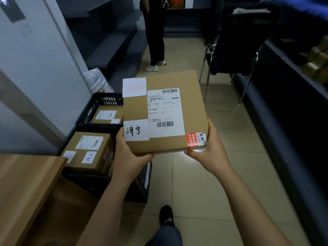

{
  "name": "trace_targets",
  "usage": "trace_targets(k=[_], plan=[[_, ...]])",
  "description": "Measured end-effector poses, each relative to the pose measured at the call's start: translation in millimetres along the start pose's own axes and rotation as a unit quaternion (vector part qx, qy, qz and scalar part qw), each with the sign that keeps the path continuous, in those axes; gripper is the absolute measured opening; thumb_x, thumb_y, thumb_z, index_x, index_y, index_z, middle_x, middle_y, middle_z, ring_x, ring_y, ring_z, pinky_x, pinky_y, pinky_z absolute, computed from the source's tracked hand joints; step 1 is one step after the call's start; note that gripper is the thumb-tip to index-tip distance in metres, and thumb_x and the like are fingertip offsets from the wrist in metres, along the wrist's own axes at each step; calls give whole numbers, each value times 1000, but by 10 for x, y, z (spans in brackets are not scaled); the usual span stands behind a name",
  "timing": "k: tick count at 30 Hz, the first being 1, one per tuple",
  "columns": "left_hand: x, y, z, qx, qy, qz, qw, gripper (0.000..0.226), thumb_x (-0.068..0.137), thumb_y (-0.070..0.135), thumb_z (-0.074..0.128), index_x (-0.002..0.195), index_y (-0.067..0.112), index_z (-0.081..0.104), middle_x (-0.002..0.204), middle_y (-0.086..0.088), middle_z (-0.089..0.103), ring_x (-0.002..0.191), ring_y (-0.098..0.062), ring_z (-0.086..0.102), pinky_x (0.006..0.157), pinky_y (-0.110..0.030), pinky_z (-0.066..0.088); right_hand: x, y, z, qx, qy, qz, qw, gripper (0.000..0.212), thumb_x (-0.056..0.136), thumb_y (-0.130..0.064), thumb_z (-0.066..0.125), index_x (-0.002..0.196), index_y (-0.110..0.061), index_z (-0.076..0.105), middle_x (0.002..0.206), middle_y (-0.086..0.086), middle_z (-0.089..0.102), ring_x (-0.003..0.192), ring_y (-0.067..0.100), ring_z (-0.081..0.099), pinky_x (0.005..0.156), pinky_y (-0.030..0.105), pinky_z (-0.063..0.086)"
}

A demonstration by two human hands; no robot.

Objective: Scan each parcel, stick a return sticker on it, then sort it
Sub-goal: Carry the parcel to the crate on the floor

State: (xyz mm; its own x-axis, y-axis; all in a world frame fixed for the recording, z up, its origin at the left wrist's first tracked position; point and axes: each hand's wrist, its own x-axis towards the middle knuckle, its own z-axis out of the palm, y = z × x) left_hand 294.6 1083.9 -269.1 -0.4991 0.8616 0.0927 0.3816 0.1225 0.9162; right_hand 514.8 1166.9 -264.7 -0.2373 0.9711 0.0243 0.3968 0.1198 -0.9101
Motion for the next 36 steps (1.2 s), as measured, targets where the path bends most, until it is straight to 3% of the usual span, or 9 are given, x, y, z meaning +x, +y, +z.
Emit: trace_targets(k=[4,8,10,18,22,29,32,34,36], plan=[[859,91,200,-9,0,-8,1000,114,62,11,88,149,25,17,136,9,41,123,-6,42,81,-10,40,869,-78,-3,-1,9,-7,1000,111,68,-19,87,151,-32,14,120,-16,55,94,-20,50,67,1,41],[1576,113,324,1,-5,-18,1000,113,59,18,89,145,35,18,138,6,43,126,-14,45,100,-39,47,1583,-125,30,5,4,-5,1000,109,69,-19,86,149,-33,15,112,-24,54,91,-25,50,66,-1,41],[1859,117,417,7,-2,-23,1000,113,58,19,90,145,34,19,138,6,42,128,-15,43,104,-42,45,1914,-130,32,11,-8,-1,1000,108,69,-18,86,149,-33,15,114,-23,55,90,-24,52,65,0,41],[3006,-13,843,0,52,-56,997,109,58,16,88,143,33,23,129,11,48,118,-11,50,93,-36,50,3442,85,196,32,-75,-10,997,108,67,-15,87,148,-36,19,109,-20,58,94,-3,62,72,16,49],[3546,-55,1065,-6,119,-82,989,102,61,14,87,141,32,25,115,22,50,106,-1,53,74,-18,47,4347,93,314,22,-132,-37,990,117,56,-29,85,150,-33,15,120,-8,60,99,8,62,76,22,51],[4087,-249,1104,-20,244,-144,959,107,60,18,90,143,35,25,123,23,51,110,2,52,76,-11,39,5510,-17,847,6,-271,-85,959,117,60,-27,86,152,-26,13,133,-7,51,115,8,55,75,10,45],[4213,-379,1034,-11,288,-174,942,106,61,16,90,141,36,24,116,33,43,113,1,46,80,-12,38,5806,-25,1242,-1,-328,-96,940,111,66,-25,89,148,-32,15,125,-21,46,104,-7,52,65,3,44],[4311,-507,980,-13,314,-201,928,109,60,15,90,145,32,23,113,36,39,113,1,43,80,-11,36,5995,-32,1515,-13,-365,-96,926,114,66,-30,88,150,-33,10,125,-21,39,101,-6,48,62,5,43],[4434,-623,899,-9,337,-221,915,108,61,14,90,145,30,23,112,37,37,111,3,42,77,-6,34,6192,-53,1810,-36,-398,-99,911,118,63,-35,89,150,-36,9,137,-13,36,114,3,44,77,12,44]])
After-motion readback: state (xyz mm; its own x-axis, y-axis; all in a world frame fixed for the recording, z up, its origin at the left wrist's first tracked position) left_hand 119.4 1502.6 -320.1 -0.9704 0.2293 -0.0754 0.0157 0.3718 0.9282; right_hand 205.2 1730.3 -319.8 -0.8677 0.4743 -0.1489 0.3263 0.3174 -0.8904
